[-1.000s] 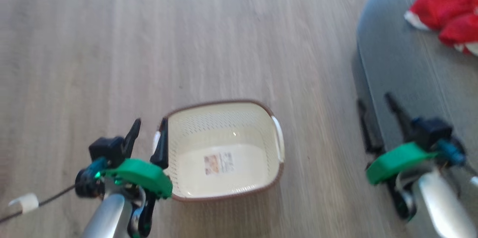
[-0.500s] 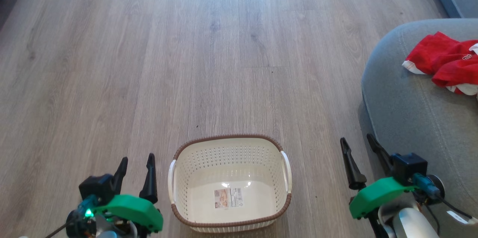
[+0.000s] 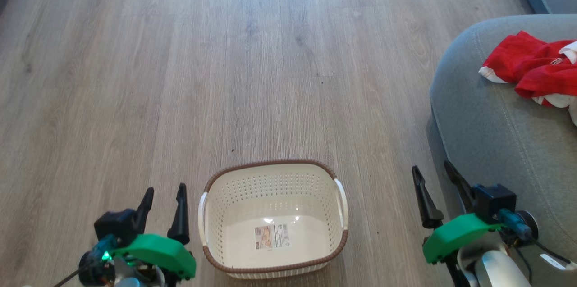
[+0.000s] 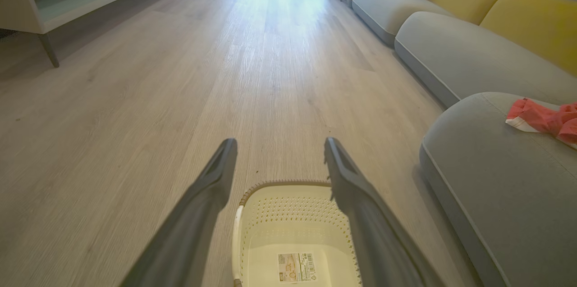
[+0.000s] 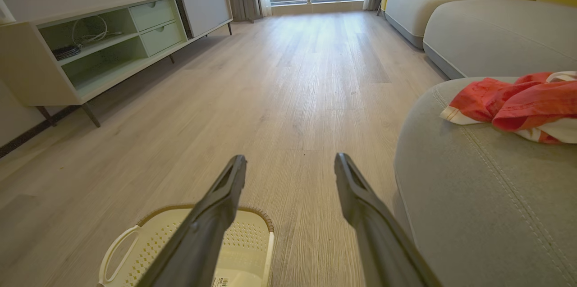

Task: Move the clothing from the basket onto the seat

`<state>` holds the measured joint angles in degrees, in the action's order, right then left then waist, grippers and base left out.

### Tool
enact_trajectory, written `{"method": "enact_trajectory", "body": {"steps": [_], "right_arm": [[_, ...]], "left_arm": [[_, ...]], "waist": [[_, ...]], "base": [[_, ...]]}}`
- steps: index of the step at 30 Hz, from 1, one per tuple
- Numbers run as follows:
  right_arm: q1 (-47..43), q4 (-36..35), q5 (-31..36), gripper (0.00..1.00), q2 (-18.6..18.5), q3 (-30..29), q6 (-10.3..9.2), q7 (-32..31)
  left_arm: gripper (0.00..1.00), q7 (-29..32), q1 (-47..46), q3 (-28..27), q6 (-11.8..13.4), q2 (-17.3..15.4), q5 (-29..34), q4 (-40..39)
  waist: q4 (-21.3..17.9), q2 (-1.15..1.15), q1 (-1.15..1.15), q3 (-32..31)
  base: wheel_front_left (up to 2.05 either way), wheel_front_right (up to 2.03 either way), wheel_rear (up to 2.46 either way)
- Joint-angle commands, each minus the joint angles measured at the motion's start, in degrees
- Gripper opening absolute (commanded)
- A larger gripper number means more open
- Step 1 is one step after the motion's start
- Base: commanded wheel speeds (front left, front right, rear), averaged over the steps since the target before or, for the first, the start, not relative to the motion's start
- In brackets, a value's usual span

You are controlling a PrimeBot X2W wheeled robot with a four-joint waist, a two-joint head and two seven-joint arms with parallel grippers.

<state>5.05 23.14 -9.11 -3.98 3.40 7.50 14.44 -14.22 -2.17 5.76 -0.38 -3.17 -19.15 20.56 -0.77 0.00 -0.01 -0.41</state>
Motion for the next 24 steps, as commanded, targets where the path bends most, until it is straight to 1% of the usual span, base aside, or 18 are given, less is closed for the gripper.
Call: {"method": "enact_trajectory", "body": {"steps": [1,2,5,24], "right_arm": [[2.0,-1.8,0.5,1.00,0.0,0.8,-0.01,0.6],[0.0,0.0,0.0,0.00,0.0,-0.2,0.00,0.0],[-0.5,2.2,-0.3,0.00,0.0,-0.2,0.01,-0.2],[-0.3,0.4,-13.0,0.00,0.2,-1.7,0.01,-3.4]], "left_arm": [[1.00,-0.8,-2.6,-1.8,-0.7,0.1,0.5,-1.8],[0.00,0.0,0.0,0.0,-0.6,0.0,0.2,0.0],[0.00,0.2,0.5,0.0,-0.6,0.1,-0.1,2.1],[0.00,3.4,-0.2,-1.9,-1.6,0.1,-11.2,0.8]], "waist": [[0.0,0.00,0.01,0.1],[0.0,0.00,0.01,0.1],[0.0,0.00,0.01,0.1],[0.1,0.00,0.01,0.2]], "base": [[0.00,0.00,0.00],[0.00,0.00,0.00],[0.00,0.00,0.00],[0.00,0.00,0.00]]}}
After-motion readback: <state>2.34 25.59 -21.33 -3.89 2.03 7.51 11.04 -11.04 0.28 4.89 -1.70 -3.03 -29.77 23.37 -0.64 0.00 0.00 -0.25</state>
